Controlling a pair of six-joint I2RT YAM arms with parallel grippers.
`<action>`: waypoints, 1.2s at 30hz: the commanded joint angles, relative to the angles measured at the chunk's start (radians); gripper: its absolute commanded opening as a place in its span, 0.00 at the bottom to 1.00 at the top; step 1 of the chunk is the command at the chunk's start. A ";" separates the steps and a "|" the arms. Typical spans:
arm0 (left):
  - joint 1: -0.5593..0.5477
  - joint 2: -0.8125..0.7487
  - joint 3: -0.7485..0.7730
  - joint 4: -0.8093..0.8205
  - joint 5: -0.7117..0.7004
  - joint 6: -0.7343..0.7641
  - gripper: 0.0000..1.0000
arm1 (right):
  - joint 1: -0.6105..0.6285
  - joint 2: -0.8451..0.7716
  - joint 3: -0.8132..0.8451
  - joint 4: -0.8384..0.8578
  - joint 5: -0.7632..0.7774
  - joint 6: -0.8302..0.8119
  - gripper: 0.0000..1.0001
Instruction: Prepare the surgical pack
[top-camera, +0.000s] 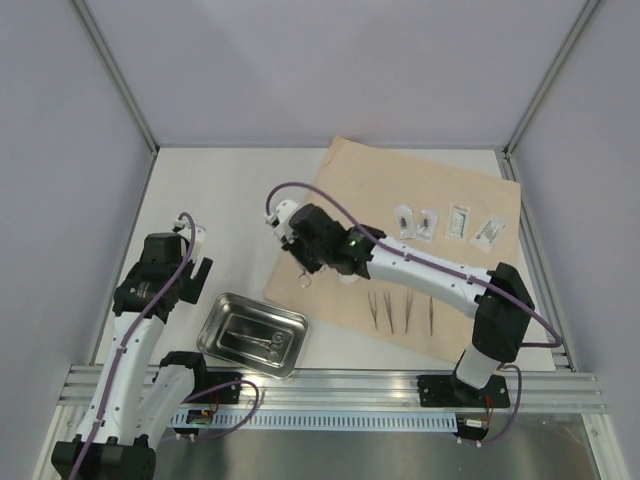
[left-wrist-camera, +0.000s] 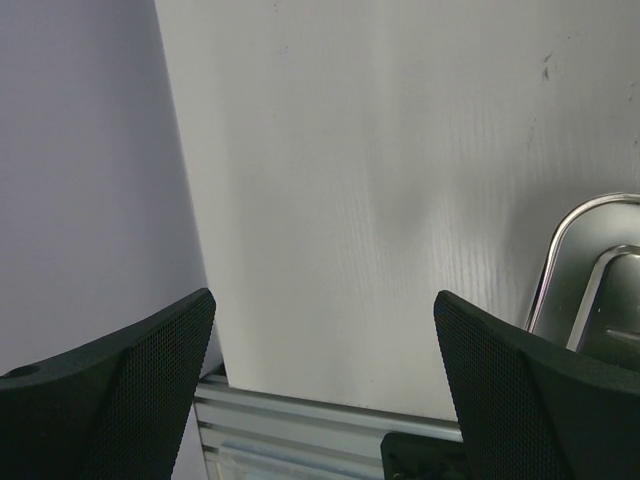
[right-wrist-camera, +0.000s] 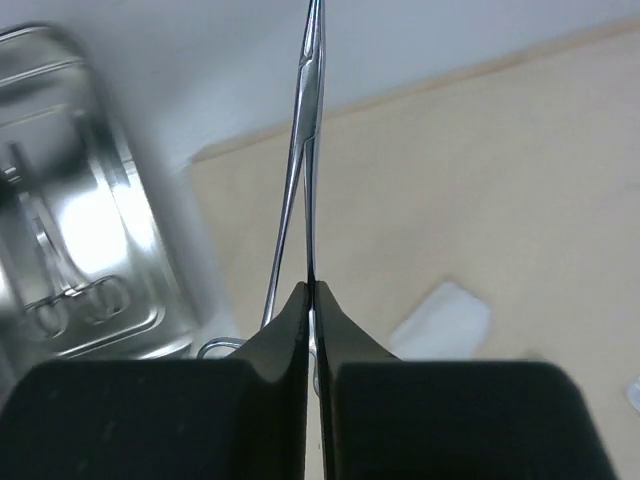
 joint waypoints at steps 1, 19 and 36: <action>0.008 -0.021 0.025 0.015 -0.023 -0.007 1.00 | 0.184 0.007 -0.040 0.082 -0.043 0.023 0.01; 0.008 -0.100 0.010 0.008 -0.023 -0.013 1.00 | 0.494 0.363 0.136 0.022 0.075 -0.013 0.00; 0.008 -0.108 0.004 0.012 -0.014 -0.010 1.00 | 0.513 0.441 0.188 -0.004 0.078 -0.066 0.00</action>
